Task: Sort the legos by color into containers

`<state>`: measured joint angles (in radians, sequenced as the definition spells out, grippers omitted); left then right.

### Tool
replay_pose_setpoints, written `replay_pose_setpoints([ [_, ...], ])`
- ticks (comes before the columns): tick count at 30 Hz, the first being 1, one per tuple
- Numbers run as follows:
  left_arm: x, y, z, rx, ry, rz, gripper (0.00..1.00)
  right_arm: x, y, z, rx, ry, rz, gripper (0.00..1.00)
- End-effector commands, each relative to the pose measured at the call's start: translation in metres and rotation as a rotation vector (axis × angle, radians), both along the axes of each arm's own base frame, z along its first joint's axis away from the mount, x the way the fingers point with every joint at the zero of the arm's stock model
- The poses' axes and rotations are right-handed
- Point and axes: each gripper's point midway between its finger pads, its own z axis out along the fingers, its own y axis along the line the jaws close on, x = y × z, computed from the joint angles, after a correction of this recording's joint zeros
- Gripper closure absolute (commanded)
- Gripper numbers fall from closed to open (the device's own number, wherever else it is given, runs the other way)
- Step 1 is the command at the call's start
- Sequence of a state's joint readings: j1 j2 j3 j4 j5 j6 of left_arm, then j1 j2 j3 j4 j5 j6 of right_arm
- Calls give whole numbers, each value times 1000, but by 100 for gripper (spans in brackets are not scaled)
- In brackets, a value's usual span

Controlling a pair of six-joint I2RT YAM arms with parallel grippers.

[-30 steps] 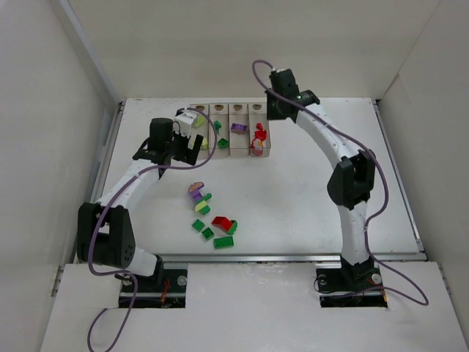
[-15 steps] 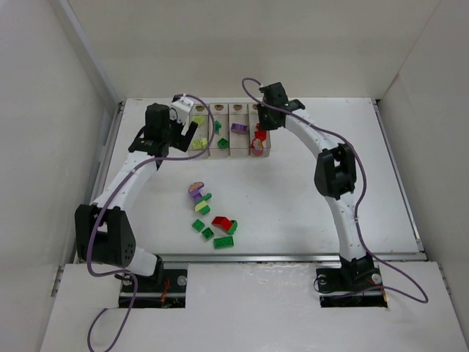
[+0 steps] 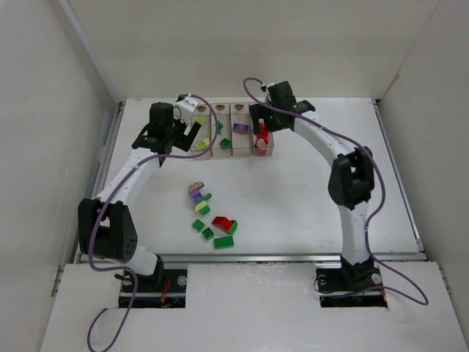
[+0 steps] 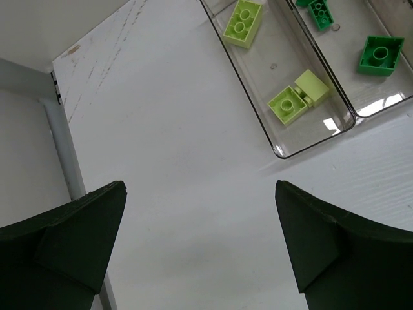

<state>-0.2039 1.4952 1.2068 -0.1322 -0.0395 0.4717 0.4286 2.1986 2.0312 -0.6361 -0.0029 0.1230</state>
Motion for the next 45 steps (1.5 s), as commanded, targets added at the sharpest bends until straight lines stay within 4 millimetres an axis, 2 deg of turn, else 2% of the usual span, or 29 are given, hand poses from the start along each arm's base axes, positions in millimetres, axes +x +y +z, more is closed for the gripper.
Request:
replay_pose_setpoints([
  [1, 1, 0, 53, -22, -132, 2, 0, -54, 42, 117, 10, -290, 243, 0],
  [2, 0, 0, 49, -22, -129, 2, 0, -74, 52, 114, -6, -288, 313, 0],
  [3, -3, 0, 46, -32, -125, 7, 0, -108, 79, 107, -13, -269, 437, 0],
  [4, -5, 0, 51, -48, -135, 14, 0, -136, 84, 79, -48, -208, 516, 0],
  [6, -10, 0, 43, -62, -118, 24, 0, -180, 95, 63, -64, -155, 640, 0],
  [7, -11, 0, 48, -75, -127, 29, 0, -209, 114, 51, -33, -110, 736, 0],
  [8, -14, 4, 39, -93, -102, 54, 0, -229, 117, 37, -23, -65, 784, 0],
  [10, -18, 13, 36, -131, -86, 94, 0, -264, 134, 26, 5, -10, 862, 0],
  [11, -20, 26, 34, -152, -85, 138, 0, -271, 138, 24, 4, -7, 867, 0],
  [15, -34, 50, 28, -264, -70, 242, 0, -278, 144, 9, -31, 11, 880, 0],
  [16, -37, 49, 16, -265, -44, 236, 0, -284, 148, 9, -21, 17, 899, 0],
  [18, -42, 49, 16, -259, -54, 231, 0, -300, 155, -6, -36, 55, 931, 0],
  [19, -45, 47, 17, -265, -54, 220, 0, -304, 157, -15, -48, 74, 941, 0],
  [20, -48, 48, 7, -254, -38, 217, 0, -309, 159, -20, -48, 94, 938, 0],
  [22, -54, 47, 6, -259, -40, 209, 0, -313, 161, -36, -65, 133, 922, 1],
  [23, -56, 47, -1, -258, -31, 210, 0, -316, 162, -35, -45, 151, 917, 1],
  [25, -59, 45, 3, -264, -42, 201, 0, -323, 165, -42, -40, 171, 925, 3],
  [28, -64, 44, -4, -259, -29, 190, 0, -333, 166, -49, -48, 181, 946, 3],
  [29, -63, 44, 1, -262, -47, 187, 0, -333, 166, -49, -52, 176, 953, 3],
  [30, -65, 44, -4, -260, -35, 189, 0, -336, 168, -49, -59, 171, 960, 3],
  [34, -66, 44, -6, -261, -44, 188, 0, -345, 164, -75, -137, 223, 962, 3],
  [38, -67, 43, -3, -267, -52, 178, 0, -340, 162, -76, -156, 214, 922, 10],
  [39, -67, 41, -3, -272, -50, 169, 0, -340, 161, -83, -165, 226, 921, 16],
  [43, -69, 39, -4, -275, -39, 162, 0, -336, 160, -93, -207, 245, 905, 28],
  [45, -70, 38, -6, -279, -28, 154, 0, -334, 163, -90, -201, 238, 905, 37],
])
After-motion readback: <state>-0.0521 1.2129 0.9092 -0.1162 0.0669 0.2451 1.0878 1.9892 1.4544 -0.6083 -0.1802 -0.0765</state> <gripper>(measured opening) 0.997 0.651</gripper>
